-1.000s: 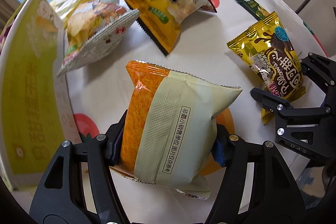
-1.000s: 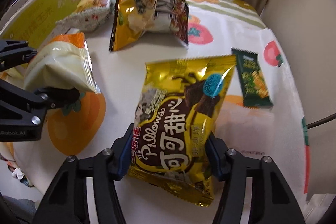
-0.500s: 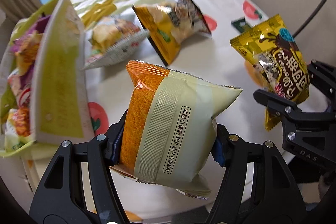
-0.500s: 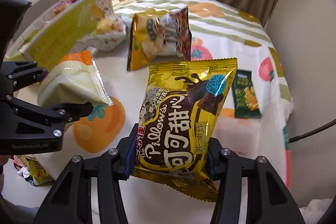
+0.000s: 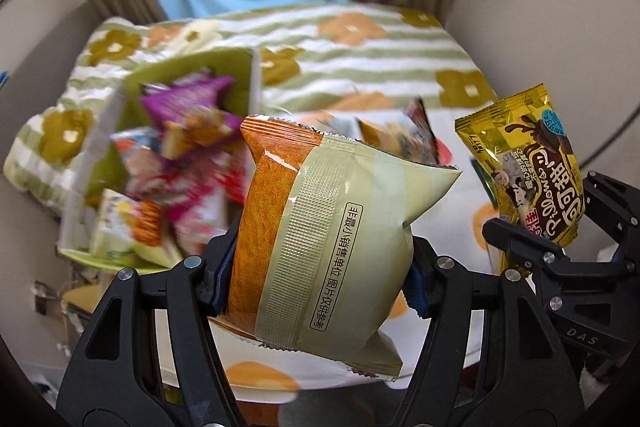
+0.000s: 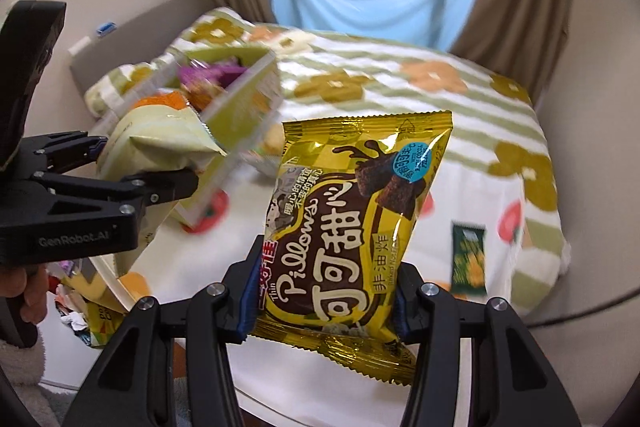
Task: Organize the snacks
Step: 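Carry both bags over the box and open both grippers to drop them, then withdraw both grippers from the box toward the remaining snack bags, then grasp the TATRE chips bag with the left gripper while the right grasps the green cracker packet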
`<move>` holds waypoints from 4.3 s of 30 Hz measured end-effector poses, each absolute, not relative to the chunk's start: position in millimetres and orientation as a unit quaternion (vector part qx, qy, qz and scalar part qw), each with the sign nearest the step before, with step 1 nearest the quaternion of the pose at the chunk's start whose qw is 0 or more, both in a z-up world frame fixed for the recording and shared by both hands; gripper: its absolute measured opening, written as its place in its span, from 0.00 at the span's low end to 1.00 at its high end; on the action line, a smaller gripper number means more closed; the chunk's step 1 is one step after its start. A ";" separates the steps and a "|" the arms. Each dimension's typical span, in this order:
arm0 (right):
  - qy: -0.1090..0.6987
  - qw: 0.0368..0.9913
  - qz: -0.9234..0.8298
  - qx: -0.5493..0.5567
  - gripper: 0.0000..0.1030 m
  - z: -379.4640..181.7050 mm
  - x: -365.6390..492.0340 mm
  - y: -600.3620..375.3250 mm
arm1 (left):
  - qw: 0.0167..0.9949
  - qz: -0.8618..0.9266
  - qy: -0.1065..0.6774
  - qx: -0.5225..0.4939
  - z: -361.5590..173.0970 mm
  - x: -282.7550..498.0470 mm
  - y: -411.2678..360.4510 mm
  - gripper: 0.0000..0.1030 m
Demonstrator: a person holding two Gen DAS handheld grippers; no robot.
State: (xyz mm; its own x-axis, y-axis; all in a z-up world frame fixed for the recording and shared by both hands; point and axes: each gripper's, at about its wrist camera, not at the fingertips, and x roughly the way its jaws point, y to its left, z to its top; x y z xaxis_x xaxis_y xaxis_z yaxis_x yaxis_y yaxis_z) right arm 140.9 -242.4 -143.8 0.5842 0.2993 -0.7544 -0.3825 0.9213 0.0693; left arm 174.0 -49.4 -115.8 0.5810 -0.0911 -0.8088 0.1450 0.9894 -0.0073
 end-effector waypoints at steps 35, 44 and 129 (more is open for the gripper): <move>0.490 0.849 0.195 0.023 0.46 -168.1 248.0 -20.5 | 0.845 -0.059 0.531 -0.018 -175.4 298.4 187.4 0.98; 0.485 0.849 0.209 0.022 0.46 -166.8 248.9 -15.3 | 0.852 -0.017 0.521 -0.045 -166.9 275.6 203.5 0.98; 0.479 0.876 0.056 0.002 1.00 -195.5 207.1 -369.9 | 0.792 -0.198 0.396 0.420 -243.9 272.8 -247.1 0.98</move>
State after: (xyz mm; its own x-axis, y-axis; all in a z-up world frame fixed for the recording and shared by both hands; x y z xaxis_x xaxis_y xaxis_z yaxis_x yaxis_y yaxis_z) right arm 207.1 -369.9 -195.5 0.5341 0.0996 -0.8395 -0.0966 0.9937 0.0565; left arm 272.8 -247.1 -243.9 0.6076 0.0198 -0.7940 0.6461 0.5691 0.5086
